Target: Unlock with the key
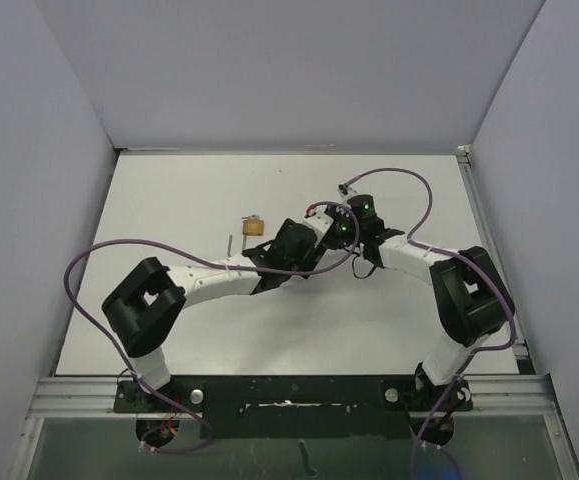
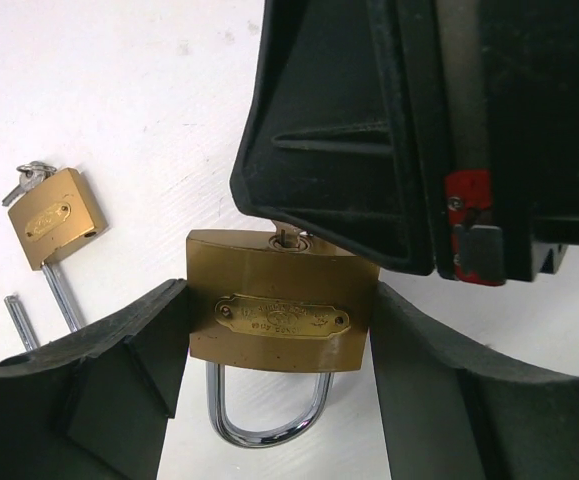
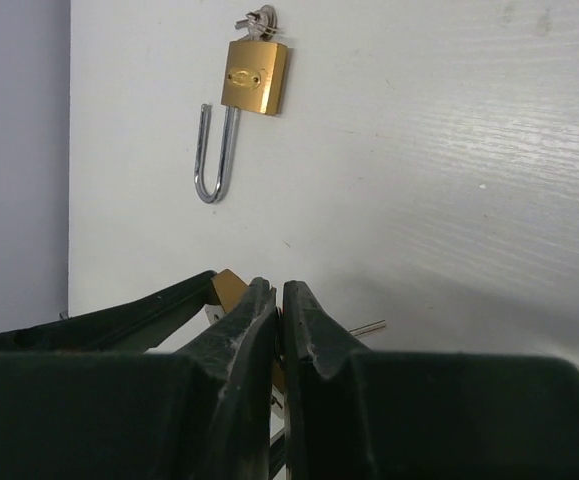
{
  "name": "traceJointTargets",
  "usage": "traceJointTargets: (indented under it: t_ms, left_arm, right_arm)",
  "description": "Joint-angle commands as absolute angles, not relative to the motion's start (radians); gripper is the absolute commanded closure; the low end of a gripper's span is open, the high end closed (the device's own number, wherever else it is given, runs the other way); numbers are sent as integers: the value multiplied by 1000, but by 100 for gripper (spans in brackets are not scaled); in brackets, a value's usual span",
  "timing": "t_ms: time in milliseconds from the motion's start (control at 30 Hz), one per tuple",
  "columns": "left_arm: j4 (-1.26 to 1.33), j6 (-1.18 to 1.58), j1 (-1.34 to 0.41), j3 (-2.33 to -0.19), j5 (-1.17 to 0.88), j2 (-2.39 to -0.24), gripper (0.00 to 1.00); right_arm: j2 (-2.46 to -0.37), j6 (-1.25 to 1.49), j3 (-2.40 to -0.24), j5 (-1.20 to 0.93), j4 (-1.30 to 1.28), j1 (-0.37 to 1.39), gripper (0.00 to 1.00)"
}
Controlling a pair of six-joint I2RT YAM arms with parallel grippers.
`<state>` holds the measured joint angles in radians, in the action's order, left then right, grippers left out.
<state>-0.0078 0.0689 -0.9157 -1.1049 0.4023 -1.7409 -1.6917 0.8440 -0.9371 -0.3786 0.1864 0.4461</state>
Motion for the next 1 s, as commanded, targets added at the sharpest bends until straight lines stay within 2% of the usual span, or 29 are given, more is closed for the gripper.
traceJointTargets:
  t_ms: [0, 533, 567, 667, 733, 867, 967]
  left_arm:
    - [287, 52, -932, -1273, 521, -1725, 100]
    - [269, 74, -932, -1277, 513, -1726, 100]
    - [267, 78, -931, -1275, 512, -1725, 100]
    - [254, 94, -928, -1274, 511, -1720, 100]
    - [241, 101, -926, -1273, 512, -1717, 100]
    - [221, 121, -921, -1266, 512, -1712, 100]
    - [198, 134, -919, -1270, 521, -1710, 100]
  right_arm:
    - [-1720, 876, -943, -545, 41, 481, 100]
    - [-1715, 885, -934, -590, 92, 456, 100]
    - [-1710, 891, -925, -598, 113, 450, 94]
    - [-1690, 910, -895, -616, 171, 419, 63]
    - [-1669, 911, -878, -619, 200, 385, 49]
    - [-1625, 898, -861, -630, 215, 315, 39]
    - [-1601, 889, -844, -644, 212, 245, 37]
